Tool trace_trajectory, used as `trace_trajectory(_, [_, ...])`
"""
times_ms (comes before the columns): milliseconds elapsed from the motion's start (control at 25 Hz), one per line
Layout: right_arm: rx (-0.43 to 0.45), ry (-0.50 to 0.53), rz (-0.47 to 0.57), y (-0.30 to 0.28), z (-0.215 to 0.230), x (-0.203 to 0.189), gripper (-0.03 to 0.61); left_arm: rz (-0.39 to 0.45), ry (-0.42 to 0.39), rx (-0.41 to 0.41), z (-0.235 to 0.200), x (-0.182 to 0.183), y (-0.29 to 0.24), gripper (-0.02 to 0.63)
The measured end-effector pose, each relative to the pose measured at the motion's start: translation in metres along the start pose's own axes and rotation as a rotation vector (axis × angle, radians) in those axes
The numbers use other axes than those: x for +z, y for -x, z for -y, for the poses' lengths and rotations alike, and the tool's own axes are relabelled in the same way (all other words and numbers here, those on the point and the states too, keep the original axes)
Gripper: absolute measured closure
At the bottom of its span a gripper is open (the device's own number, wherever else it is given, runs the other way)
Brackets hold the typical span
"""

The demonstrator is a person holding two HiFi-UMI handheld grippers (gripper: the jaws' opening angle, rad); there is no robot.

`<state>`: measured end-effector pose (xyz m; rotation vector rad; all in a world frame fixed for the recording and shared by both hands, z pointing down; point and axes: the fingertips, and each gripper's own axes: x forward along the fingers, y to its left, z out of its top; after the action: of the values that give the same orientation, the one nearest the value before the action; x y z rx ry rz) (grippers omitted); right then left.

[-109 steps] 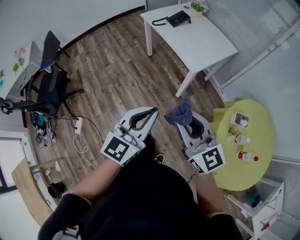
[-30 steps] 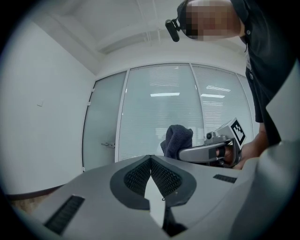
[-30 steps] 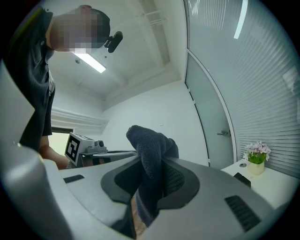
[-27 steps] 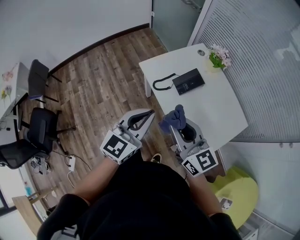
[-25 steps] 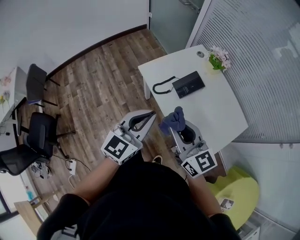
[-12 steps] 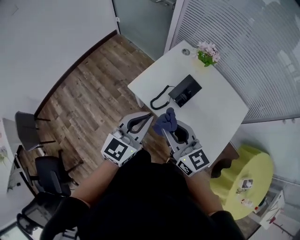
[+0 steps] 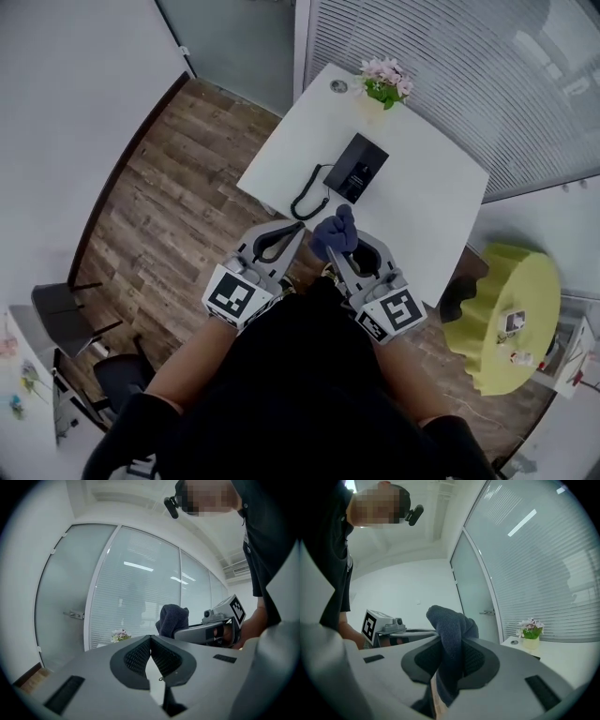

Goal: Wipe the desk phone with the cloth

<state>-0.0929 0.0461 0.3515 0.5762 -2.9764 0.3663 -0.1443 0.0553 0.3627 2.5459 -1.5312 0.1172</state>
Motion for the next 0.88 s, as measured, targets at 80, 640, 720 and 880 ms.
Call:
trace_trajectory(80, [-0.027,-0.003,0.005,0.0,0.009,0.001,0.485,-0.007,0.004,-0.021,-0.001,0.0,-0.01,0.604])
trace_trajectory(640, [-0.174,-0.042,0.006,-0.017,0.111,-0.006,0.485,-0.082,-0.045,-0.152,-0.026,0.002,-0.099,0.604])
trace_trajectory(720, [-0.189,-0.028,-0.004,-0.019,0.125,-0.008,0.485,-0.087,-0.045,-0.166,-0.027,0.003,-0.111,0.604])
trace_trajectory(880, [-0.241,0.049,-0.051,-0.027,0.152,-0.019,0.485,-0.1,-0.05,-0.176,-0.036,0.004,-0.14,0.604])
